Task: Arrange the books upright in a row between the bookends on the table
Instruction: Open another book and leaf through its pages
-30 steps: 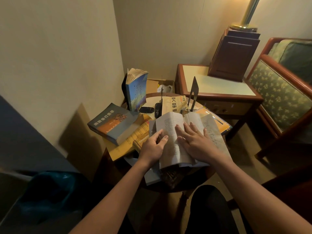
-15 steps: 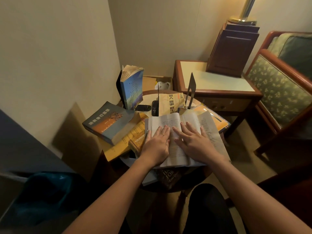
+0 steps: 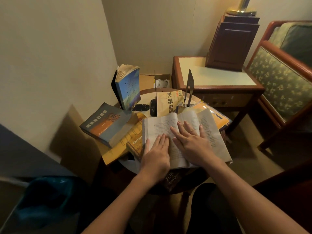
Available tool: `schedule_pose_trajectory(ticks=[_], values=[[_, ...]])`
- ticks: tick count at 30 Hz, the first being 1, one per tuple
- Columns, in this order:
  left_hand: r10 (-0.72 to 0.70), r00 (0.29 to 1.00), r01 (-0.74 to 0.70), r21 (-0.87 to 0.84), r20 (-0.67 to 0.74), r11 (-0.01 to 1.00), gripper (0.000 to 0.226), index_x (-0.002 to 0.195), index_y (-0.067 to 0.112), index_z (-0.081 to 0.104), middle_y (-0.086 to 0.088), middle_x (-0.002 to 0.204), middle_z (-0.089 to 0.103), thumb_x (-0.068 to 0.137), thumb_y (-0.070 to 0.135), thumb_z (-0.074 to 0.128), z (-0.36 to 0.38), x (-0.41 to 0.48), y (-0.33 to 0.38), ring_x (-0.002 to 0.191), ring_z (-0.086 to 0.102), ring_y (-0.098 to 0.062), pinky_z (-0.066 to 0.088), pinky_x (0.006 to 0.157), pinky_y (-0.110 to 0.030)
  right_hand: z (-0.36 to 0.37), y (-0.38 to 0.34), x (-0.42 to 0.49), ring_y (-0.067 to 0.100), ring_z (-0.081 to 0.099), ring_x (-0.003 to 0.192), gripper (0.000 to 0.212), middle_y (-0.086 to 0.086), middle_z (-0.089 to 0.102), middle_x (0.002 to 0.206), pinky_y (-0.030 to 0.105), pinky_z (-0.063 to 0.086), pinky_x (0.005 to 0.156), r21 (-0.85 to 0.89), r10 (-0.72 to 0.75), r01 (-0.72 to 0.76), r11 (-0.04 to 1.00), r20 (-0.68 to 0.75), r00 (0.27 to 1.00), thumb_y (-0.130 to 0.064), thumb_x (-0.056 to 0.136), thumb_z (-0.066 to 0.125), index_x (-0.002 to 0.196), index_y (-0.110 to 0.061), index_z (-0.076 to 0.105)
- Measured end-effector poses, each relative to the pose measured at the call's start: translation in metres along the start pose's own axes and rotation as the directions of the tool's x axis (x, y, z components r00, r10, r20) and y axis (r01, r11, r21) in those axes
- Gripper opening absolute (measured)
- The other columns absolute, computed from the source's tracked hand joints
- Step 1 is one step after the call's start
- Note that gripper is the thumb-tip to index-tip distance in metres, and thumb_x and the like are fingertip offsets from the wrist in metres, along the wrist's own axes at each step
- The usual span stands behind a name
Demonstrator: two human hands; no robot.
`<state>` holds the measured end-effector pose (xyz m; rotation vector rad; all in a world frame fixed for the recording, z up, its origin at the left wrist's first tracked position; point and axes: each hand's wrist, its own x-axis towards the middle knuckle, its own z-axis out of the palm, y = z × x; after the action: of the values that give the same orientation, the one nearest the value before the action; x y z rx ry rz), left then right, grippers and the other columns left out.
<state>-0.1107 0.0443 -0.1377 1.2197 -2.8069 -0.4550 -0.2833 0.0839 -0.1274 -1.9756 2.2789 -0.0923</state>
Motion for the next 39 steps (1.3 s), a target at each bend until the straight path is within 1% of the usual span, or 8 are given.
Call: schedule_pose_trajectory(ticks=[2,5,17,23,28,32,35,39], values=[[0.036,0.999,-0.036,-0.016,-0.013,0.999,0.069,0.159,0.012,0.006,-0.001,0.168,0.001,0.093,0.032,0.004,0.006,-0.026,0.007,0.153,-0.005,-0.010,-0.009,0.124,-0.046,0.001,0.000,0.000,0.014,-0.018,0.152,0.056,-0.012,-0.009,0.166,0.057,-0.013,0.120,0.006,0.002,-0.002,1.000,-0.010,1.000,-0.059,0.103,0.008,0.156,-0.047,-0.004],[0.037,0.999,-0.040,-0.080,-0.038,0.996,0.060,0.159,0.012,0.008,-0.001,0.168,0.003,0.103,0.026,0.020,0.013,-0.036,0.013,0.153,-0.004,-0.009,-0.010,0.124,-0.043,0.001,0.000,0.000,0.013,-0.019,0.151,0.055,-0.012,-0.009,0.165,0.056,-0.015,0.120,0.033,0.006,-0.006,0.999,-0.016,1.000,-0.060,0.103,0.008,0.156,-0.048,-0.003],[-0.048,0.999,0.049,0.027,-0.007,0.998,0.058,0.160,0.014,0.007,0.001,0.168,0.007,0.106,0.030,0.022,-0.019,0.063,-0.007,0.154,0.004,-0.012,-0.001,0.124,-0.050,-0.003,-0.001,-0.001,0.011,-0.018,0.151,0.054,-0.013,-0.006,0.167,0.055,-0.013,0.121,0.064,0.011,-0.011,0.998,0.000,1.000,-0.060,0.103,0.008,0.156,-0.049,-0.001],[-0.037,0.995,0.033,-0.040,-0.094,0.999,0.058,0.159,0.016,0.012,0.002,0.167,0.010,0.105,0.038,0.015,0.005,0.009,-0.005,0.153,0.003,-0.010,-0.004,0.124,-0.049,0.002,0.000,0.001,0.012,-0.020,0.151,0.055,-0.014,-0.009,0.166,0.057,-0.014,0.120,0.056,0.010,-0.010,0.998,-0.003,1.000,-0.060,0.103,0.010,0.156,-0.049,-0.001],[0.003,0.988,0.001,0.023,-0.158,1.000,0.059,0.156,0.011,0.021,-0.004,0.163,0.022,0.102,0.036,0.019,0.024,-0.037,0.009,0.152,0.018,-0.016,0.010,0.123,-0.054,0.004,0.000,0.001,0.012,-0.021,0.151,0.054,-0.014,-0.010,0.165,0.056,-0.016,0.120,0.046,0.015,-0.014,0.999,-0.017,1.000,-0.059,0.104,0.010,0.155,-0.050,-0.003],[-0.009,0.993,0.014,0.041,-0.121,0.999,0.066,0.157,0.012,0.018,-0.002,0.165,0.018,0.098,0.038,0.005,0.009,-0.017,0.008,0.153,0.013,-0.012,-0.008,0.122,-0.048,0.005,0.000,0.002,0.011,-0.021,0.150,0.055,-0.014,-0.009,0.165,0.053,-0.020,0.118,0.042,0.023,-0.022,0.999,-0.025,0.999,-0.060,0.103,0.009,0.155,-0.049,-0.002],[-0.017,0.994,0.026,0.073,-0.112,0.997,0.075,0.159,0.014,0.015,-0.001,0.166,0.015,0.093,0.040,-0.008,-0.001,0.017,0.002,0.153,0.010,-0.011,-0.010,0.123,-0.049,0.002,-0.002,0.001,0.011,-0.020,0.151,0.055,-0.014,-0.008,0.166,0.054,-0.018,0.119,0.054,0.027,-0.026,0.998,-0.017,0.999,-0.061,0.103,0.008,0.156,-0.049,-0.001],[-0.051,0.996,0.055,0.041,-0.077,0.998,0.056,0.160,0.017,0.009,0.002,0.167,0.011,0.106,0.032,0.012,-0.005,0.051,-0.006,0.153,0.006,-0.010,-0.007,0.122,-0.048,-0.002,-0.003,0.000,0.012,-0.018,0.151,0.055,-0.014,-0.008,0.166,0.056,-0.012,0.121,0.058,0.020,-0.020,0.998,-0.003,1.000,-0.060,0.103,0.009,0.155,-0.050,-0.003]])
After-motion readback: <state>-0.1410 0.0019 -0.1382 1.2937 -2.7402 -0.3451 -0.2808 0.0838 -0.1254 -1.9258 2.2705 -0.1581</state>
